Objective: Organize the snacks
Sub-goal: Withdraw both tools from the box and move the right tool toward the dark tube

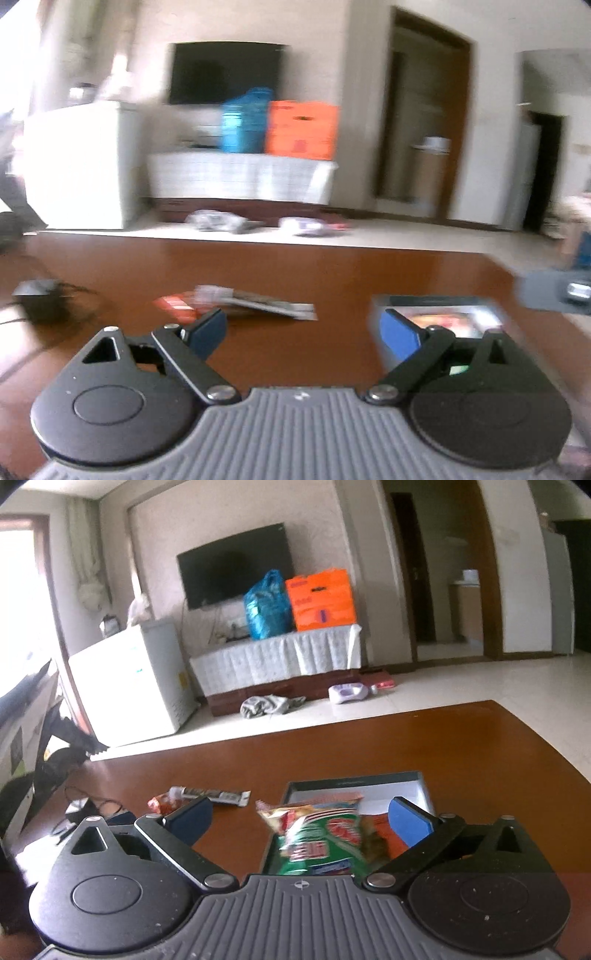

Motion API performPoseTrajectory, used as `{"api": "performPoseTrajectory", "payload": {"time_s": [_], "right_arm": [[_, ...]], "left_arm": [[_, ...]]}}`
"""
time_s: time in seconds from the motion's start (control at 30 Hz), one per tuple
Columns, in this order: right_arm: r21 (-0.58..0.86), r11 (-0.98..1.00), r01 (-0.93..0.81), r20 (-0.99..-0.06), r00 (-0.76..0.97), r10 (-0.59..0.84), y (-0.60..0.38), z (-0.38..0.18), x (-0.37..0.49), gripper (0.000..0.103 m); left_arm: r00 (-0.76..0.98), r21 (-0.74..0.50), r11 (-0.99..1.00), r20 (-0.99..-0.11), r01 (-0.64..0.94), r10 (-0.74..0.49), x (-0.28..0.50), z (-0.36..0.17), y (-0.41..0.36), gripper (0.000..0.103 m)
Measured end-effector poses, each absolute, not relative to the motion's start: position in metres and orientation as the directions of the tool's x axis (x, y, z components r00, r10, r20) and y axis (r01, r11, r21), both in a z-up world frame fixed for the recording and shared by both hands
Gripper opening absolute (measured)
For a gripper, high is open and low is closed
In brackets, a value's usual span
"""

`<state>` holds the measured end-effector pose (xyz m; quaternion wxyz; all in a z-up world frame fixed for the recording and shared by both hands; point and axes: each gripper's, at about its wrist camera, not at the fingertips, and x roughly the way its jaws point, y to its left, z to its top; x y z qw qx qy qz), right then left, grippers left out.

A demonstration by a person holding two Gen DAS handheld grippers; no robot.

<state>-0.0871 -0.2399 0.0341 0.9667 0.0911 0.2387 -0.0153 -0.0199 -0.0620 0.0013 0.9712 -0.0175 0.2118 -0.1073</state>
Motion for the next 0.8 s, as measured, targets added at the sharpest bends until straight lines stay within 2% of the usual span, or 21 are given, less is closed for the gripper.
{"api": "performPoseTrajectory", "payload": {"time_s": [0.07,0.17,0.23,0.37,0.6,0.73,0.8], "right_arm": [[0.137,0.989,0.047,-0.482,0.876,0.025,-0.223,0.032,-0.079,0.103],[0.090,0.996,0.001,-0.504,0.862,0.045,-0.198,0.029,-0.066,0.103],[0.053,0.998,-0.030,-0.514,0.856,0.053,-0.184,0.027,-0.052,0.103],[-0.057,0.993,-0.107,-0.556,0.829,0.057,-0.153,0.026,-0.010,0.103],[-0.149,0.965,-0.214,-0.596,0.799,0.085,-0.116,0.017,0.056,0.103],[-0.332,0.896,-0.295,-0.597,0.801,0.042,-0.096,-0.007,0.087,0.102],[-0.359,0.869,-0.340,-0.625,0.779,0.047,-0.091,-0.020,0.102,0.102]], "left_arm": [[0.906,-0.042,0.990,-0.399,0.135,-0.141,-0.013,-0.009,-0.053,0.091],[0.892,0.009,0.999,-0.450,0.048,-0.039,0.004,-0.022,-0.043,0.091],[0.888,-0.007,1.000,-0.461,-0.012,0.007,0.011,-0.028,-0.031,0.091],[0.865,-0.075,0.994,-0.501,-0.078,0.030,0.025,-0.032,-0.011,0.091],[0.829,-0.075,0.991,-0.558,-0.108,0.048,0.044,-0.041,0.001,0.092],[0.812,-0.105,0.988,-0.582,-0.115,0.033,0.046,-0.045,0.003,0.092],[0.811,-0.109,0.988,-0.584,-0.107,0.024,0.047,-0.045,0.002,0.092]]}}
